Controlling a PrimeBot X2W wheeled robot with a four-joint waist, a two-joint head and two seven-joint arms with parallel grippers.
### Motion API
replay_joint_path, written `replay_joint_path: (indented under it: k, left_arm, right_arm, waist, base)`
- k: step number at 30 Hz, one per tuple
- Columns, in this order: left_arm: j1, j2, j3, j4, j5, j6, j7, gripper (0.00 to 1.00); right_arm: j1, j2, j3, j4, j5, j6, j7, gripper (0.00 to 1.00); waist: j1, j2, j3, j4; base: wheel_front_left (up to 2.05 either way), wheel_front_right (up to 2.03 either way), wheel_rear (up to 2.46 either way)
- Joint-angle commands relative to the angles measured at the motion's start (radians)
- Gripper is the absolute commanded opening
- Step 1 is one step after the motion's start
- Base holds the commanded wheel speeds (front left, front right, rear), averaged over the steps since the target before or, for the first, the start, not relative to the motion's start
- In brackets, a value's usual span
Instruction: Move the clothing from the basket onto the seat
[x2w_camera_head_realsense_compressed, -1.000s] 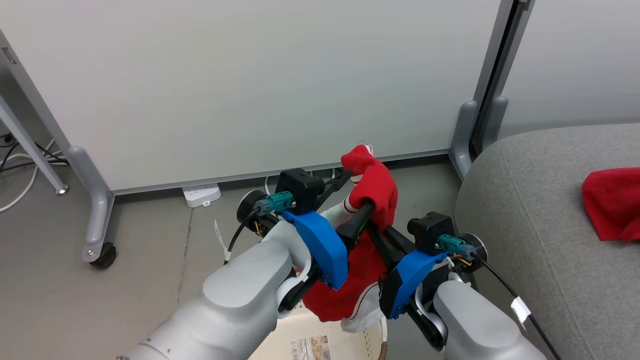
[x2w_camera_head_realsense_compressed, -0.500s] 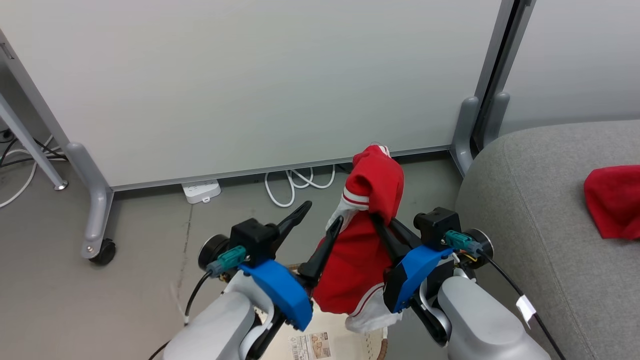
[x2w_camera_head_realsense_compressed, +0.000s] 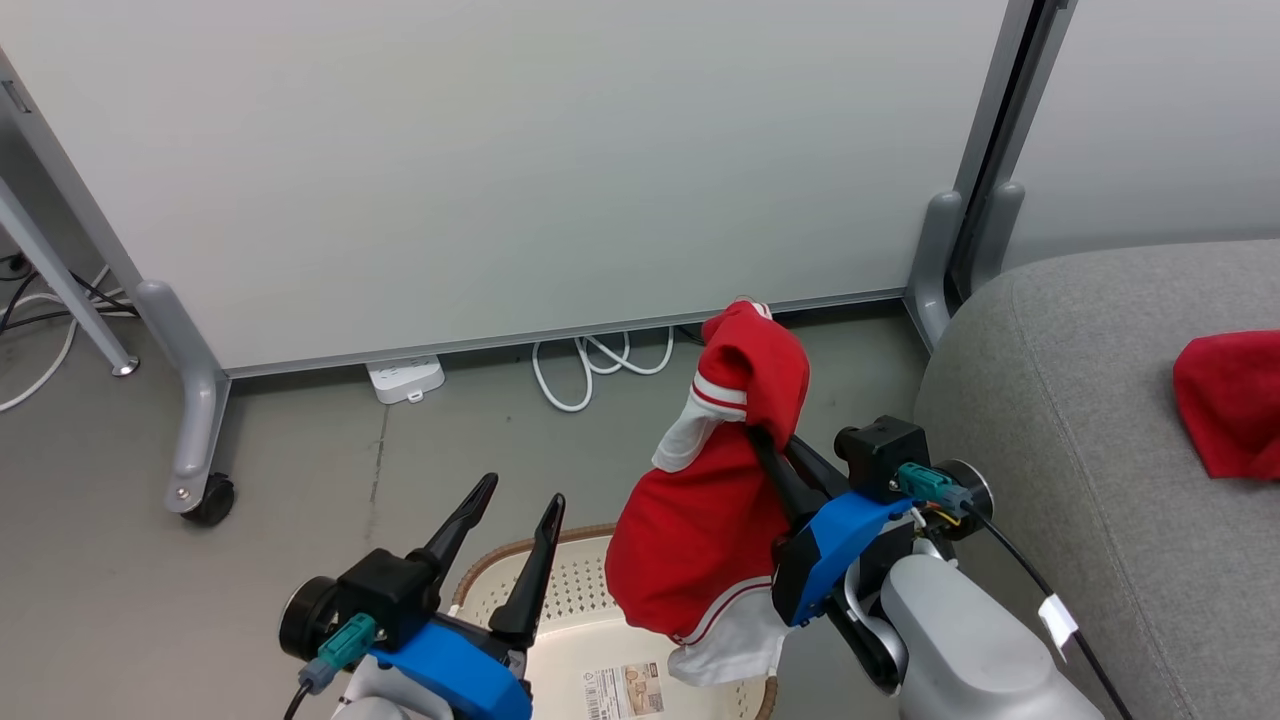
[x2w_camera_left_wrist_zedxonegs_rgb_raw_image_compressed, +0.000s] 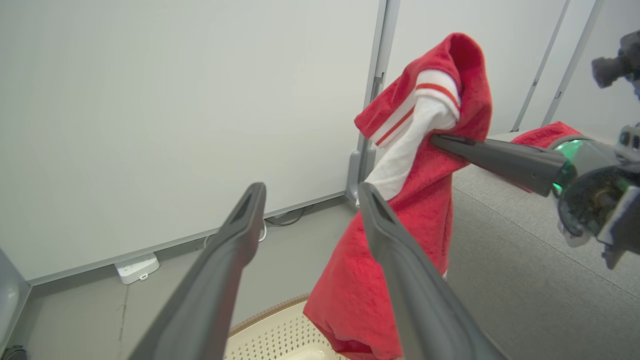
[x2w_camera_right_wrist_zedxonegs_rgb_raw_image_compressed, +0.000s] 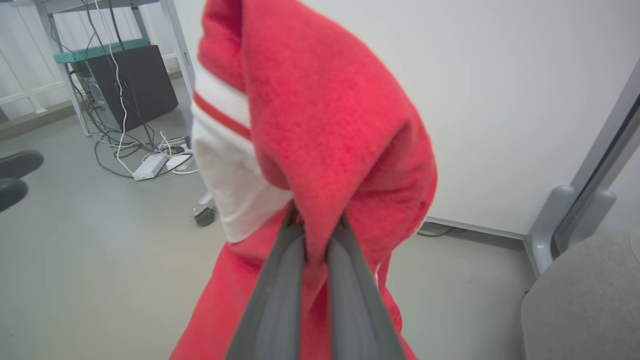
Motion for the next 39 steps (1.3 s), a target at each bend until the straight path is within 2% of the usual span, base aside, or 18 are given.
replay_joint_path:
  k: [1, 13, 20, 28, 39]
  left_arm:
    - [0.028, 0.002, 0.031, -0.008, 0.023, -0.009, -0.003, 1.0]
    - [0.07, -0.047, 0.133, 0.001, 0.104, -0.055, -0.003, 1.0]
    - [0.083, -0.062, 0.171, 0.006, 0.129, -0.068, -0.003, 1.0]
    - [0.08, -0.079, 0.188, 0.007, 0.14, -0.072, -0.003, 1.0]
    - [0.07, -0.092, 0.196, 0.002, 0.15, -0.076, -0.003, 1.0]
  right_arm:
    - [0.01, 0.0, -0.006, 0.0, -0.009, 0.0, -0.002, 0.0]
    - [0.004, 0.0, -0.013, 0.004, -0.015, 0.0, -0.002, 0.0]
    - [0.004, 0.0, -0.005, -0.001, 0.0, 0.0, -0.002, 0.0]
    - [-0.003, 0.0, -0.002, 0.003, 0.001, 0.0, -0.002, 0.0]
    - [-0.014, 0.0, 0.003, 0.001, 0.004, 0.0, -0.002, 0.0]
  waist:
    - [0.0001, 0.0, -0.001, 0.002]
    - [0.0001, 0.0, 0.002, -0.002]
    - [0.0001, 0.0, 0.004, -0.039]
    - [0.0001, 0.0, 0.014, -0.121]
    - [0.0001, 0.0, 0.023, -0.322]
  base:
    - [0.0, 0.0, 0.0]
    - [0.0, 0.0, 0.0]
    - [0.0, 0.0, 0.0]
    - [0.0, 0.0, 0.0]
    - [0.0, 0.0, 0.0]
